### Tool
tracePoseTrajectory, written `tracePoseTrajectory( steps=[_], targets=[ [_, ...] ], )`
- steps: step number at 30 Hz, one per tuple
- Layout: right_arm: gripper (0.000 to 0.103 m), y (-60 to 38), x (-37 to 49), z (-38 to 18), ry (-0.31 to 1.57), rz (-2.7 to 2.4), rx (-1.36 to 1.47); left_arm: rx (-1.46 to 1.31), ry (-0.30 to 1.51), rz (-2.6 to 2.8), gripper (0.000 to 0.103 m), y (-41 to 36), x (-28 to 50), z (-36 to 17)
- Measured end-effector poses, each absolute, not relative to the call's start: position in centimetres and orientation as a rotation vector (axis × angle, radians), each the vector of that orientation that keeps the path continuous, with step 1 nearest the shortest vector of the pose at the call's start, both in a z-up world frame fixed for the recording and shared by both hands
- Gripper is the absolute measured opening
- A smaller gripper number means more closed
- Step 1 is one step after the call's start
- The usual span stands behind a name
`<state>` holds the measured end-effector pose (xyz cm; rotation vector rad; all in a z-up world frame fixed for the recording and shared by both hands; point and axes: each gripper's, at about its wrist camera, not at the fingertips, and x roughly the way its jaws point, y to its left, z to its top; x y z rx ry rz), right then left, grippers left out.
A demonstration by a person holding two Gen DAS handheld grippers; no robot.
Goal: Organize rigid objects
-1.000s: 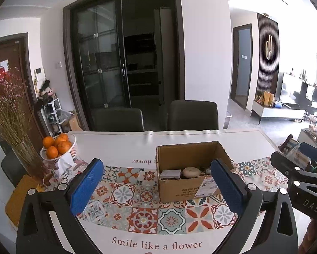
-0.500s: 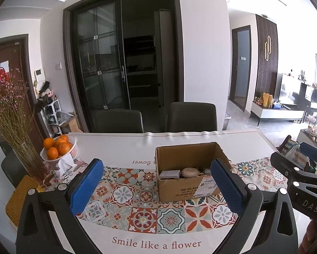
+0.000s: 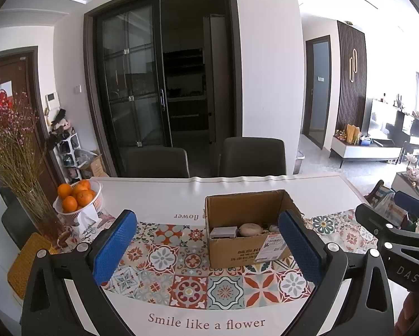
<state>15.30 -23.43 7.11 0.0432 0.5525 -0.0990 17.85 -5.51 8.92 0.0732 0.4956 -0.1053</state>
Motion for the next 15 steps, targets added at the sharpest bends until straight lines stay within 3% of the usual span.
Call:
tracePoseTrajectory(
  steps=[15],
  targets=[
    [0.087, -23.43, 15.17, 7.16, 0.549, -0.105, 0.041, 0.073, 0.492, -0.108, 0.103, -5.51, 17.8, 9.09]
  ],
)
